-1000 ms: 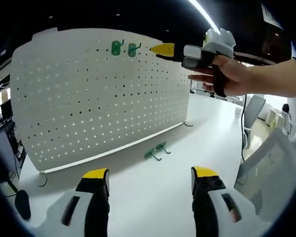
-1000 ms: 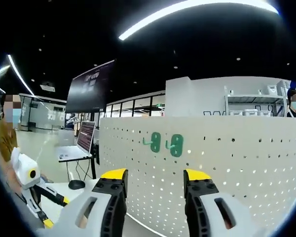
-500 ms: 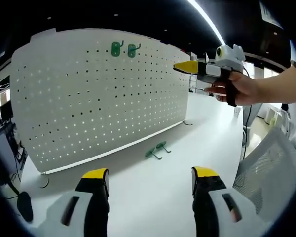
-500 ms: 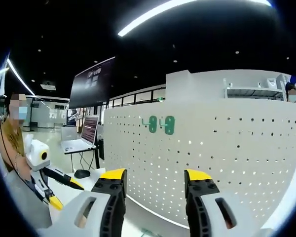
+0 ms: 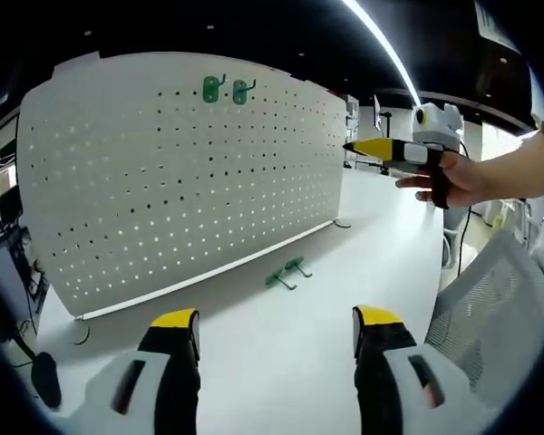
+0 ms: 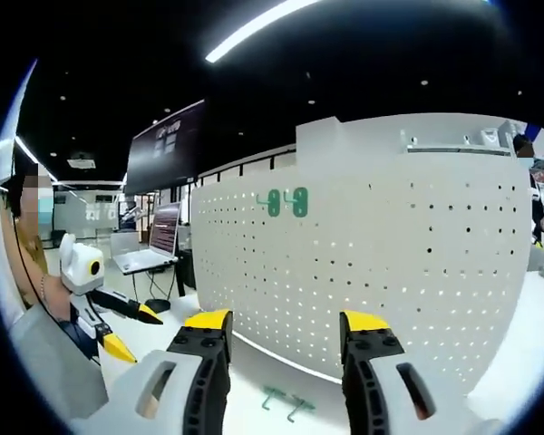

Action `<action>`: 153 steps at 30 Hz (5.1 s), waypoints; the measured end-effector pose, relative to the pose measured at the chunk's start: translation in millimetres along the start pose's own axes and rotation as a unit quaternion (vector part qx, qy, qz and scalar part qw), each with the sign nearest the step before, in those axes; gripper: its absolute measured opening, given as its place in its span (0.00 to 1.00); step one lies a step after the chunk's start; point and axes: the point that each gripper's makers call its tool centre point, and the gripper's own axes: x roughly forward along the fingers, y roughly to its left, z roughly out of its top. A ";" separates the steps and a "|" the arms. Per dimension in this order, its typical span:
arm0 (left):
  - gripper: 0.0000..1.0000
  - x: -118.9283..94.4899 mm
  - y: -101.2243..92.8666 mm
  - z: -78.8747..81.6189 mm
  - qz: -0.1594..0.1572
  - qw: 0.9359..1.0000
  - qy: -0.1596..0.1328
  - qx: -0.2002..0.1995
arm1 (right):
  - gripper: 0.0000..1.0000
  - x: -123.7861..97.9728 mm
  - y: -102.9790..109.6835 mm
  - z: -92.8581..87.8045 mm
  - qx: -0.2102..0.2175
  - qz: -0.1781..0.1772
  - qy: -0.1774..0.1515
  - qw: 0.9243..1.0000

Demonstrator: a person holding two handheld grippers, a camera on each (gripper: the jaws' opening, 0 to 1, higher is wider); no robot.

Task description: Insert the hook assembly into the mounting plate slot until the hook locks in place.

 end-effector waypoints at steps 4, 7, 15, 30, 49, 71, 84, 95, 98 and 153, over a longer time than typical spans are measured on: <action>0.70 0.9 -0.4 -1.8 -0.003 1.000 0.002 0.002 | 0.46 -9.1 -1.2 -11.5 0.003 -0.004 0.010 1.000; 0.71 1.1 0.9 -0.4 -0.003 1.000 -0.001 -0.001 | 0.46 -15.1 -2.0 -20.6 0.009 -0.008 0.018 1.000; 0.71 0.6 4.4 -0.3 -0.004 1.000 -0.002 -0.001 | 0.47 -29.9 0.1 -36.8 0.021 -0.012 0.029 0.999; 0.72 -2.8 5.1 -5.8 -0.004 1.000 0.000 -0.008 | 0.48 -51.8 1.0 -58.6 0.042 -0.021 0.050 0.998; 0.72 -6.1 7.4 -9.1 0.001 1.000 -0.002 -0.017 | 0.52 -61.5 5.4 -69.6 0.047 -0.015 0.070 0.996; 0.72 42.8 9.9 20.3 -0.060 0.996 0.034 0.059 | 0.52 -55.4 12.6 -67.1 0.030 -0.002 0.080 0.996; 0.72 66.8 16.2 9.7 -0.109 0.985 0.091 0.098 | 0.53 -56.7 14.8 -78.8 0.003 0.004 0.121 0.993; 0.71 89.8 17.9 4.4 -0.147 0.973 0.129 0.123 | 0.53 -59.9 11.0 -82.7 0.020 -0.003 0.136 0.991; 0.71 97.7 18.4 1.0 -0.155 0.969 0.141 0.131 | 0.54 -60.9 11.4 -87.4 0.022 -0.002 0.148 0.989; 0.66 178.2 9.7 -35.8 -0.268 0.882 0.283 0.266 | 0.55 -86.0 3.5 -122.7 0.037 -0.012 0.236 0.971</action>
